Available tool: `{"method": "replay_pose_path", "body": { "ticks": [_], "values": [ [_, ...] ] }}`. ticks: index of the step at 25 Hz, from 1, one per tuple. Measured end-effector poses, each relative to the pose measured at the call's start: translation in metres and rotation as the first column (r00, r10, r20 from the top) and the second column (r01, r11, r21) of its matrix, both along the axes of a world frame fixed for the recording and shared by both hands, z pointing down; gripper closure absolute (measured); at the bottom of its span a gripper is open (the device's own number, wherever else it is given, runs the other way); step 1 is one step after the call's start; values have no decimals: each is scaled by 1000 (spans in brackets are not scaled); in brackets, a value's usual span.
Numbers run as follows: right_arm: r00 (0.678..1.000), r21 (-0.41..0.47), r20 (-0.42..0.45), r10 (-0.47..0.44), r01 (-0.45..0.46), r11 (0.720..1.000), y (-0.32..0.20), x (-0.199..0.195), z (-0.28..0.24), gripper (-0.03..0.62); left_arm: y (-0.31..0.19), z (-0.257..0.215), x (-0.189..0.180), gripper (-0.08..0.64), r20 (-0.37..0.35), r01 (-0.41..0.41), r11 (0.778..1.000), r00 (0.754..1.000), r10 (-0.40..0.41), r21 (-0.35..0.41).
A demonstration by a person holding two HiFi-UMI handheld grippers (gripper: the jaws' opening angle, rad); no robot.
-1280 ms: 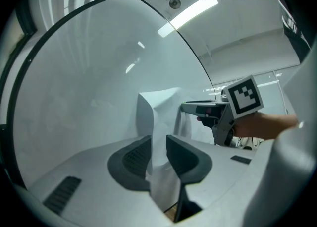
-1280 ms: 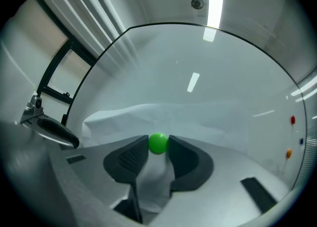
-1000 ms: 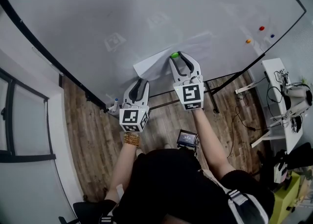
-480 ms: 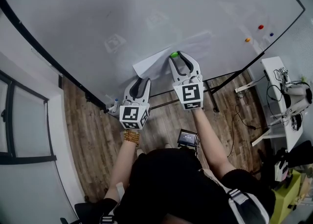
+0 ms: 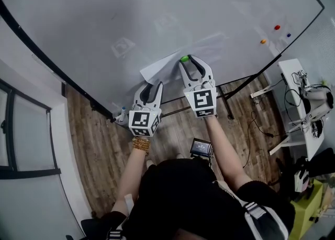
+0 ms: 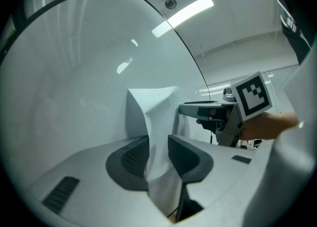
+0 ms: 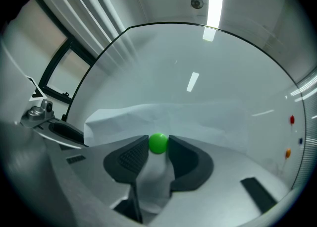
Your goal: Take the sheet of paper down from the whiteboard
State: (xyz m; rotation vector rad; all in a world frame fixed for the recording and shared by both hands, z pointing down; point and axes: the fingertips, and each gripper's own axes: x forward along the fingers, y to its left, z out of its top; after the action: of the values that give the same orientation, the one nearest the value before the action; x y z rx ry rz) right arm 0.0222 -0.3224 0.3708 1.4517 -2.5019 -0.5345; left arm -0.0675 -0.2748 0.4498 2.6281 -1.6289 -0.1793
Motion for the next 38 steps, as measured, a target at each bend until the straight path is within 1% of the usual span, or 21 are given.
{"method": "replay_pose_path", "body": {
  "ticks": [4,7,9,13,17,19,25,27,34,38],
  "values": [
    [1000,1,-4,-1,1,1000,0,0,0,465,-2,0,-1,448,-4,-5,1000,1000,5,2],
    [1000,0,-6,0,0,1000,0,0,1,465,5,-1,2,448,7,-23,1000,1000,23,16],
    [1000,0,-5,1,-1,1000,0,0,0,465,9,-1,5,448,39,-43,998,998,41,40],
    [1000,-2,-4,1,-1,1000,0,0,0,465,15,-7,14,448,132,-92,991,988,78,99],
    [1000,-5,-6,-1,1,1000,-1,0,0,465,16,-17,18,448,203,-106,983,976,74,152],
    [1000,-5,-8,-2,1,1000,-1,0,1,465,15,-18,18,448,194,-111,982,978,80,154],
    [1000,-10,-13,-1,1,1000,0,-1,1,465,5,-16,18,448,117,-106,988,989,93,116],
    [1000,-10,-13,0,-1,1000,0,-1,1,465,2,-17,19,449,102,-104,989,990,93,109],
    [1000,-8,-19,7,-7,1000,-1,-1,-1,468,-2,-22,18,466,95,-94,990,992,84,107],
    [1000,-9,-20,10,-10,1000,0,-1,-1,468,0,-25,20,491,93,-92,990,992,82,109]
  ]
}}
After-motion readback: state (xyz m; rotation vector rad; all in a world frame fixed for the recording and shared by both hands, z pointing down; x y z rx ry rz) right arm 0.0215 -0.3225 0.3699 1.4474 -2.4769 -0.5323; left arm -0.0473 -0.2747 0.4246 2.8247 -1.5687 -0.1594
